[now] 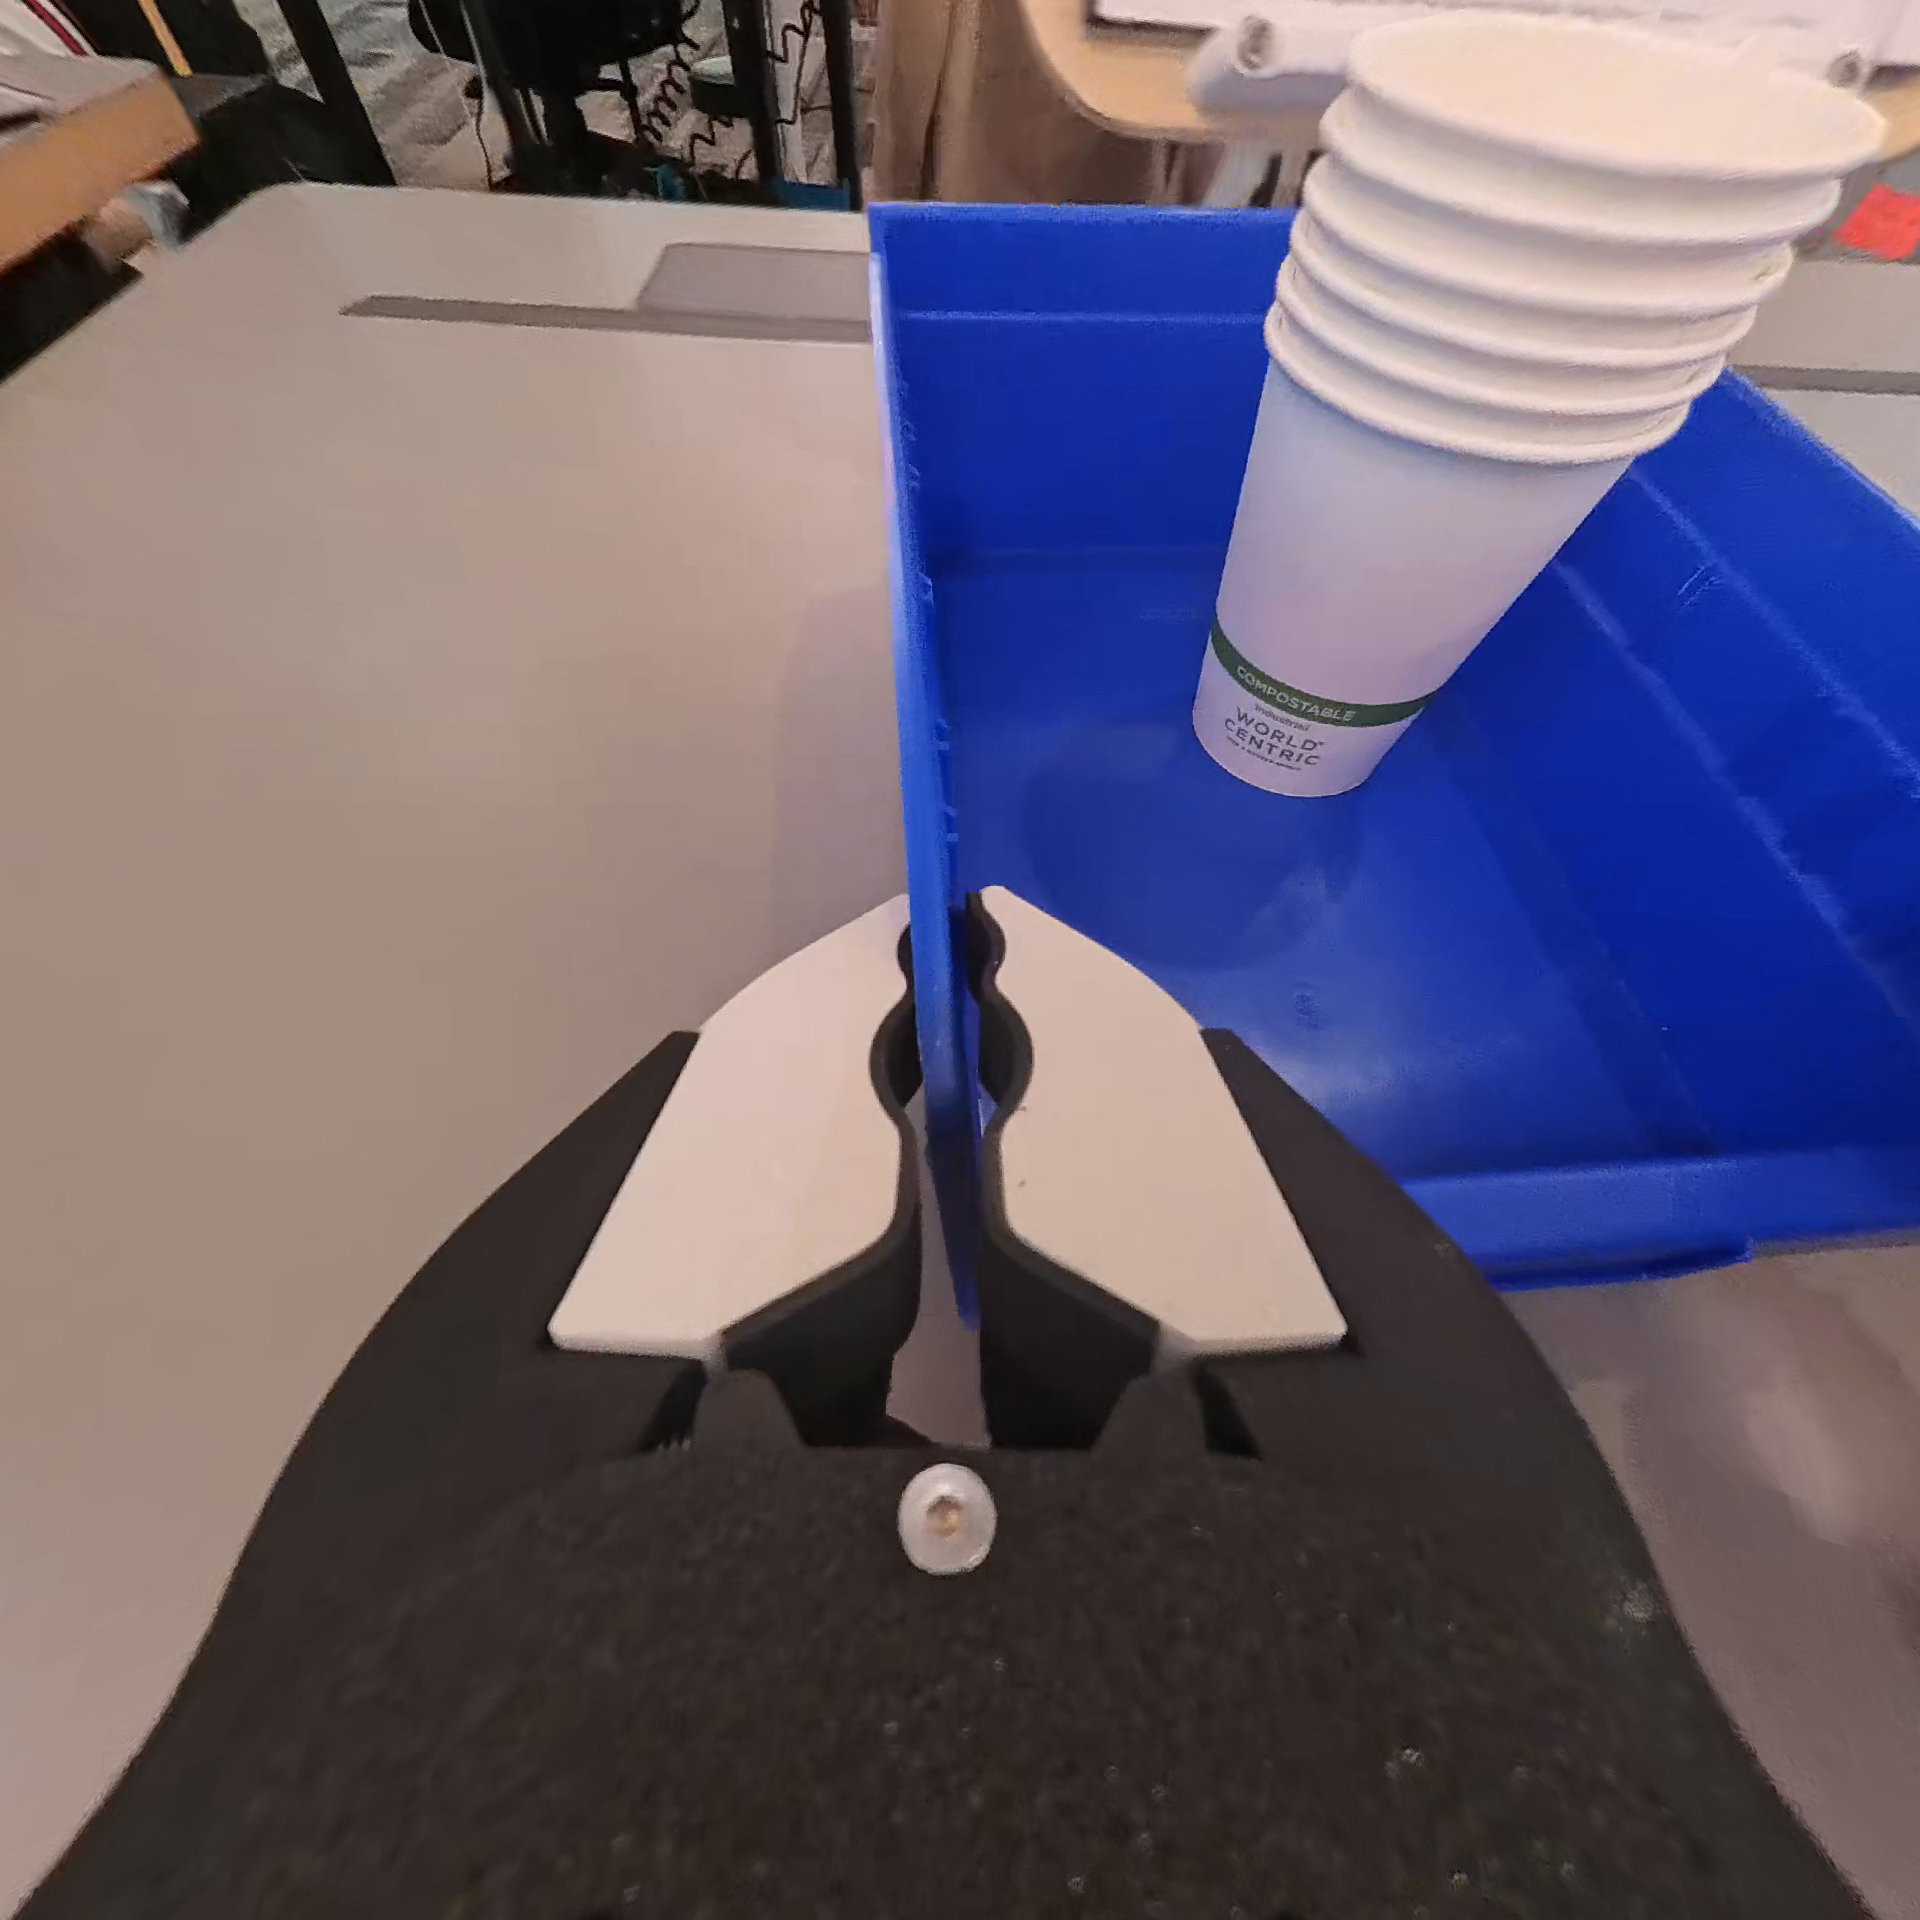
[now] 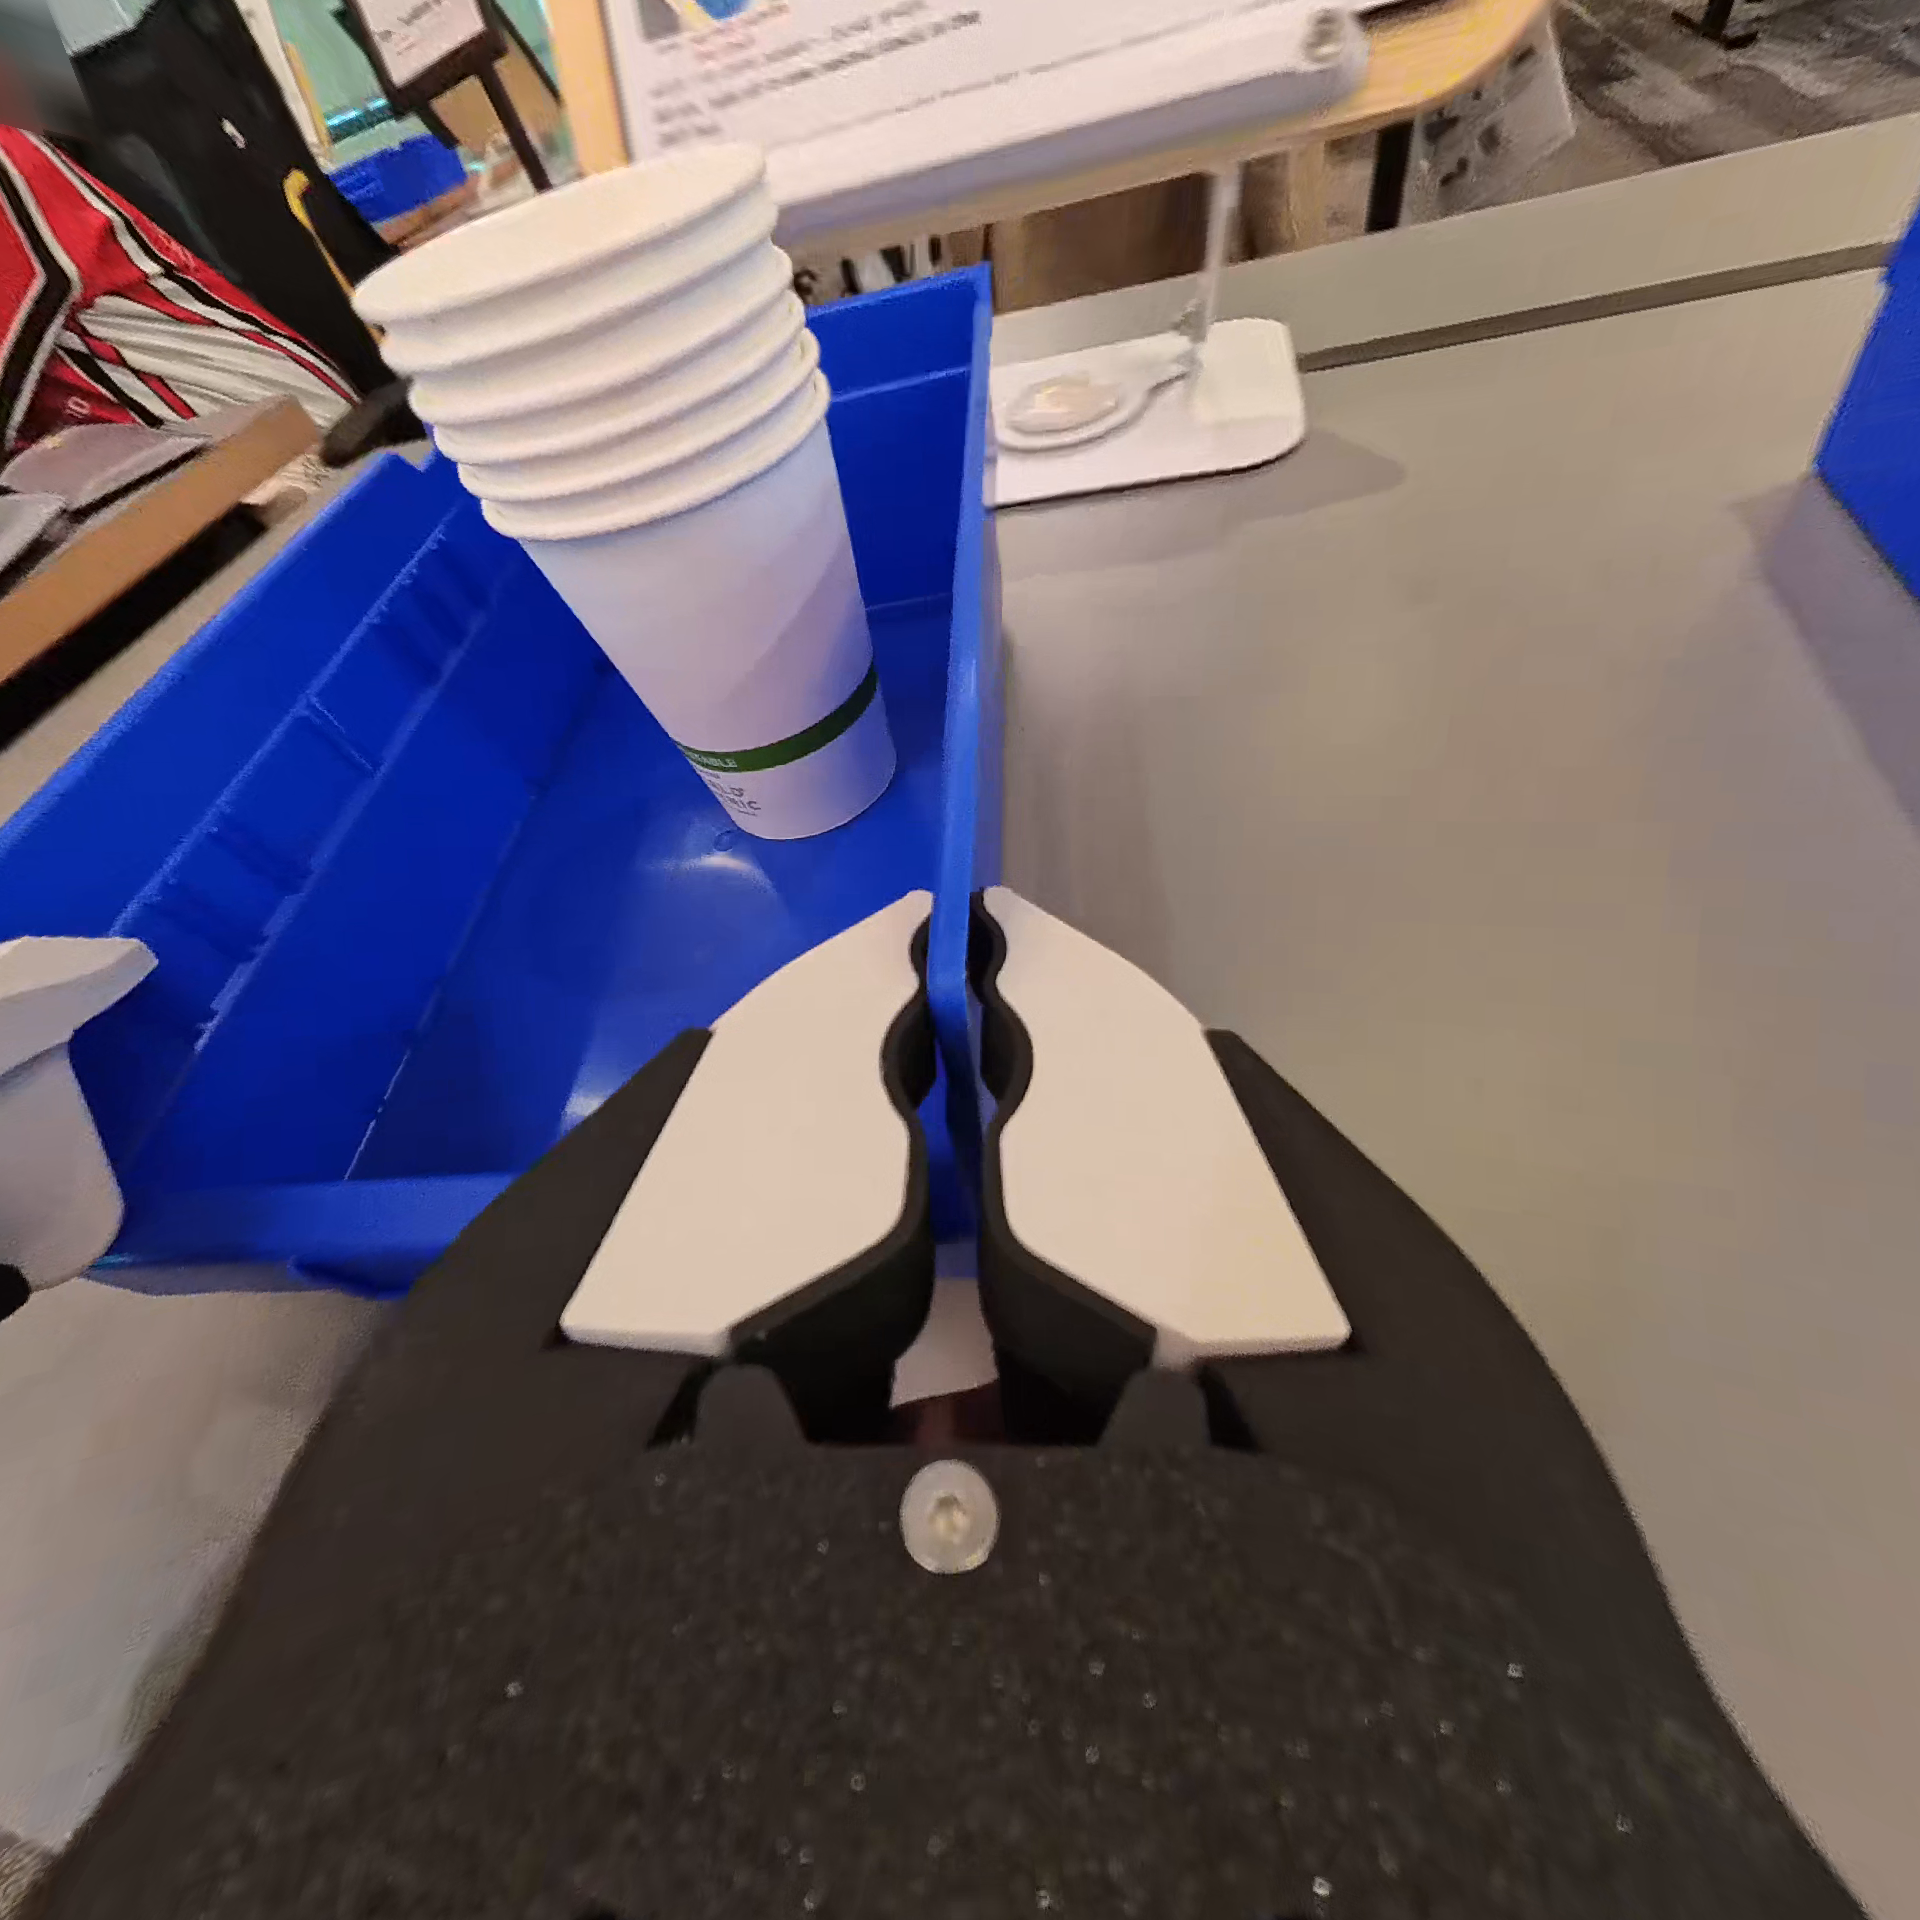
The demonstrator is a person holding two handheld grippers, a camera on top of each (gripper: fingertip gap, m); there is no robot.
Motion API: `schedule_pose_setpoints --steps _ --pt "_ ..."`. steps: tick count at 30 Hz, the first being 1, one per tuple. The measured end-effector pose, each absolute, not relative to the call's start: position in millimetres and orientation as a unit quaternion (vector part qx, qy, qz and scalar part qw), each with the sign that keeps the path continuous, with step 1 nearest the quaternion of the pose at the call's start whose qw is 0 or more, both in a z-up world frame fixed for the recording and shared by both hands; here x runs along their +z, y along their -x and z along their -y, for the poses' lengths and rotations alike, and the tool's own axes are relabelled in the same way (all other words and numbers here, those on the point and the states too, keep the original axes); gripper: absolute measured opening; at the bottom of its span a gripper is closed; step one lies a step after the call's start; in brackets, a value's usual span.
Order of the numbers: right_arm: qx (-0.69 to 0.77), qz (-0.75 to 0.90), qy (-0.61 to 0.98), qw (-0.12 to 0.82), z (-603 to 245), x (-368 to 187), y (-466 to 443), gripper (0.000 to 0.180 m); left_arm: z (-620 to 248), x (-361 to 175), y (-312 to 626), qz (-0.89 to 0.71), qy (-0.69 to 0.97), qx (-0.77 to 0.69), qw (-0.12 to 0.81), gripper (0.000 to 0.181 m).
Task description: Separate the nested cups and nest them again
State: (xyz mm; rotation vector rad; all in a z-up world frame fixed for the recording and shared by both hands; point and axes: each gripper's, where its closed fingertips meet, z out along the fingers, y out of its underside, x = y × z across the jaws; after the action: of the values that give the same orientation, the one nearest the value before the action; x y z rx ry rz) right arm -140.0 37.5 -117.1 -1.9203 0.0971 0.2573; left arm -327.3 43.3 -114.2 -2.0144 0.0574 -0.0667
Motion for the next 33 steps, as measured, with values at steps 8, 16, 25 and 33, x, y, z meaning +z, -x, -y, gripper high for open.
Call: schedule_pose_setpoints --steps 8,16,25,33 --pt "0.101 -0.003 0.815 0.571 -45 -106 269 0.004 -59 -94 453 -0.024 0.836 -0.03 0.548 0.004" --pt "0.089 0.012 0.82 0.565 -64 -105 345 0.005 -82 -93 533 -0.036 0.837 -0.036 0.545 0.004" --pt "0.086 0.023 0.826 0.557 -70 -124 353 0.007 -91 -120 543 -0.014 0.833 -0.086 0.546 0.004" --pt "0.081 0.035 0.827 0.556 -85 -123 348 0.008 -110 -120 538 -0.014 0.837 -0.073 0.542 0.004"
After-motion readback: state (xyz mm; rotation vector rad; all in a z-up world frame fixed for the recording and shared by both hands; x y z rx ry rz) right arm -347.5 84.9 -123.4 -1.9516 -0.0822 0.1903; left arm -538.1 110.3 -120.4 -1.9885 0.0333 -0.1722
